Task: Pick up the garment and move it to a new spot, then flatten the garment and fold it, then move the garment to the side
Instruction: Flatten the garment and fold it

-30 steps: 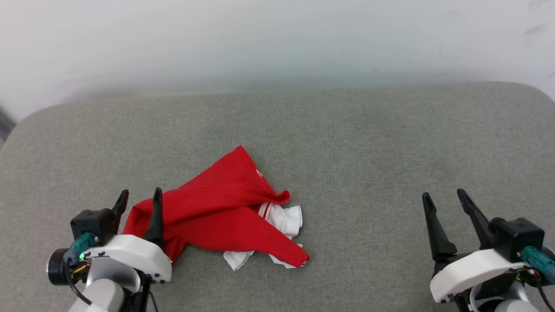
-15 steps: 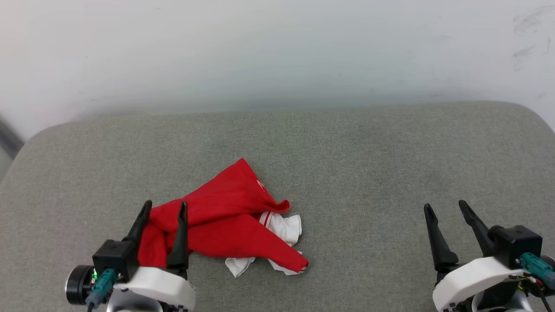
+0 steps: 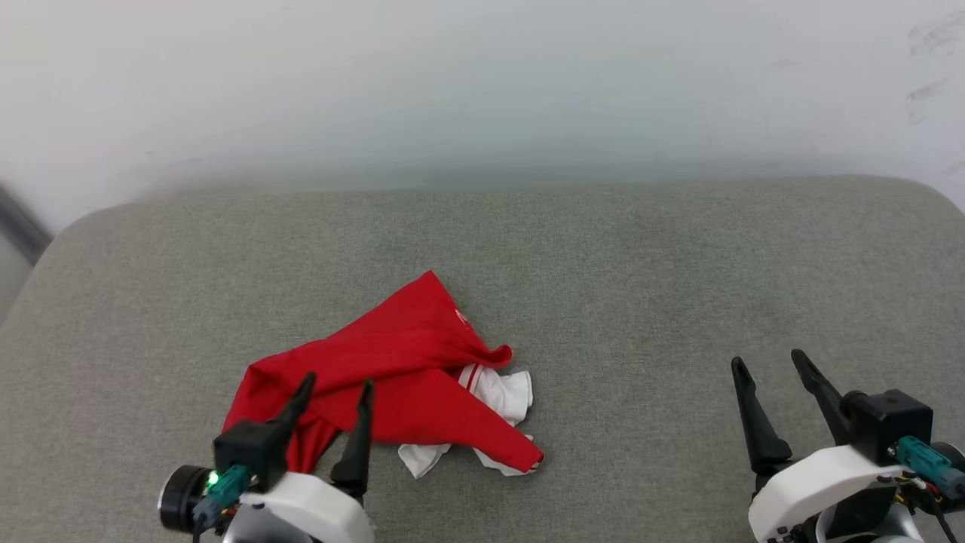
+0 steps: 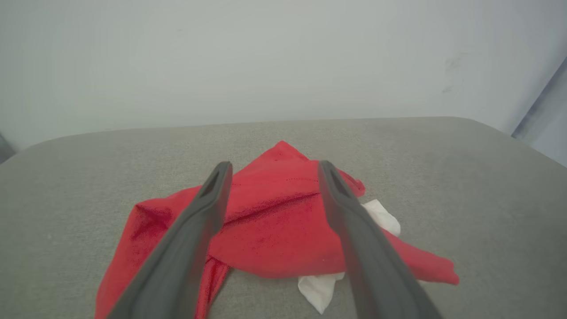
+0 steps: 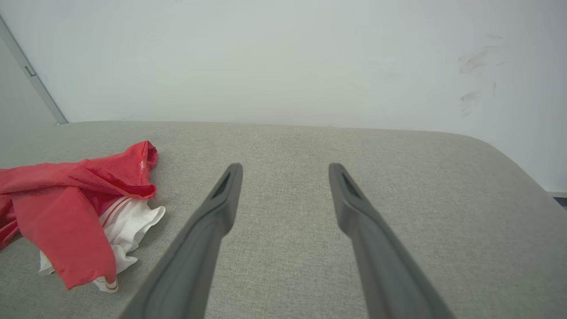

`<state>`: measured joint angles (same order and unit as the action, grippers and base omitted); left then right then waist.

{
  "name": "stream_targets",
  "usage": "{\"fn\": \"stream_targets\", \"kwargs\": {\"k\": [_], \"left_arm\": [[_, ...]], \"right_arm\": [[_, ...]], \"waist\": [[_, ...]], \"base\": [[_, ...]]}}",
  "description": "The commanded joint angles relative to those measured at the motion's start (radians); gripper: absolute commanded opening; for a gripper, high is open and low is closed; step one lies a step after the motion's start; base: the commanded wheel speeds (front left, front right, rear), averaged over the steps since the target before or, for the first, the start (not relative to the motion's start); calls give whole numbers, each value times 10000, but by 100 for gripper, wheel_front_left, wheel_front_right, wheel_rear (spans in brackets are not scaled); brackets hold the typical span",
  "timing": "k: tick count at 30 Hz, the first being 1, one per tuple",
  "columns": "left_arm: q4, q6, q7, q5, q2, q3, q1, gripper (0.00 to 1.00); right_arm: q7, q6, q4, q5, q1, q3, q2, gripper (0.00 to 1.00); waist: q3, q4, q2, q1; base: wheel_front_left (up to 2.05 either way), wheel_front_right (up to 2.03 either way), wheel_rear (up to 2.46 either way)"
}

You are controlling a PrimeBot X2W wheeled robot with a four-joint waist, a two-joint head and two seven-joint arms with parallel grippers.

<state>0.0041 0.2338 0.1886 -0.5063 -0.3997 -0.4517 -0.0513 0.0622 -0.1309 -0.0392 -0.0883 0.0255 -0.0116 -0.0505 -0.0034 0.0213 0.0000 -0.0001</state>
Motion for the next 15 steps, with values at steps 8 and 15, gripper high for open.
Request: {"fn": "stream_targets", "kwargs": {"k": [8, 15], "left_arm": [[361, -1706, -3143, -530, 84, -1584, -2019, 100], [1055, -2683, -4910, -508, -49, -2466, -3140, 100]], "right_arm": [[8, 5, -72, -61, -319, 154, 3, 100], [-113, 5, 11, -108, -614, 331, 3, 100]], "waist": [[737, -137, 0, 1], [1329, -435, 0, 1]], "base": [[0, 0, 0], [0, 0, 0]]}}
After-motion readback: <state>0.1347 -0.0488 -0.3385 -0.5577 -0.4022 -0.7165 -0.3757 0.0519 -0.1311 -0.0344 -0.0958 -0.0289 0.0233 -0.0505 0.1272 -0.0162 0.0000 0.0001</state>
